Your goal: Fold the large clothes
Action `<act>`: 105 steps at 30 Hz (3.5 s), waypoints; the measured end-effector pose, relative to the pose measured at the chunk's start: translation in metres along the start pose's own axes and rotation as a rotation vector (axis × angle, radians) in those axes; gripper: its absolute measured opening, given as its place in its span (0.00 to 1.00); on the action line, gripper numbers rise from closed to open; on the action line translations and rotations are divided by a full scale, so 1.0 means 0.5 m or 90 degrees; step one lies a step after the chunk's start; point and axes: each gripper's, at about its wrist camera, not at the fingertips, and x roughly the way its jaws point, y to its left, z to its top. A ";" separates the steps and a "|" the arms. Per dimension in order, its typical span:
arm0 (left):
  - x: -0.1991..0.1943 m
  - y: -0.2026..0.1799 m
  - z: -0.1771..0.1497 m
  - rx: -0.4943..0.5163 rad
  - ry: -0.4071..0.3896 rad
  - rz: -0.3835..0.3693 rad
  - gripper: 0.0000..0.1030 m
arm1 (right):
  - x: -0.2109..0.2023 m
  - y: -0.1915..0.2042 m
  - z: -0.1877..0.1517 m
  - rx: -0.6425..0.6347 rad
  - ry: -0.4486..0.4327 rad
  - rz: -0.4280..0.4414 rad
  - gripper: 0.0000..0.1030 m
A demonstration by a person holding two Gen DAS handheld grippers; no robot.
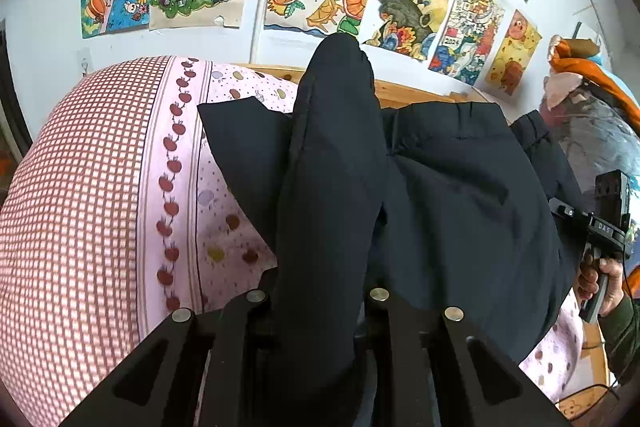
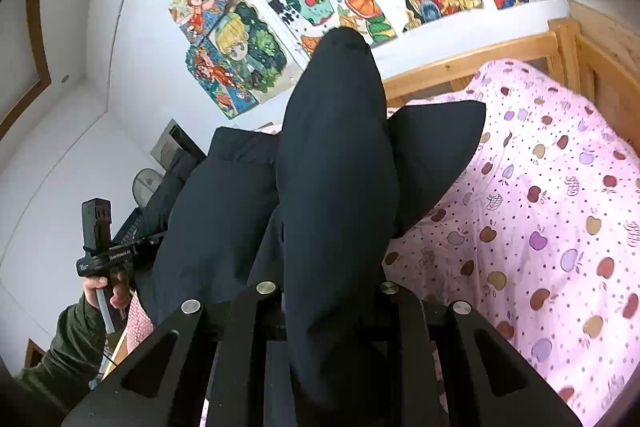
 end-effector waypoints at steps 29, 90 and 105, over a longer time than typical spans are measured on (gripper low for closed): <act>0.023 0.048 -0.162 -0.023 0.013 0.051 0.28 | -0.028 -0.078 -0.166 0.040 0.066 -0.102 0.26; -0.507 -0.287 -0.397 0.075 -0.277 0.123 1.00 | -0.420 0.506 -0.344 -0.239 -0.176 -0.179 0.98; -0.497 -0.275 -0.501 0.048 -0.321 0.169 1.00 | -0.408 0.473 -0.474 -0.209 -0.262 -0.188 0.98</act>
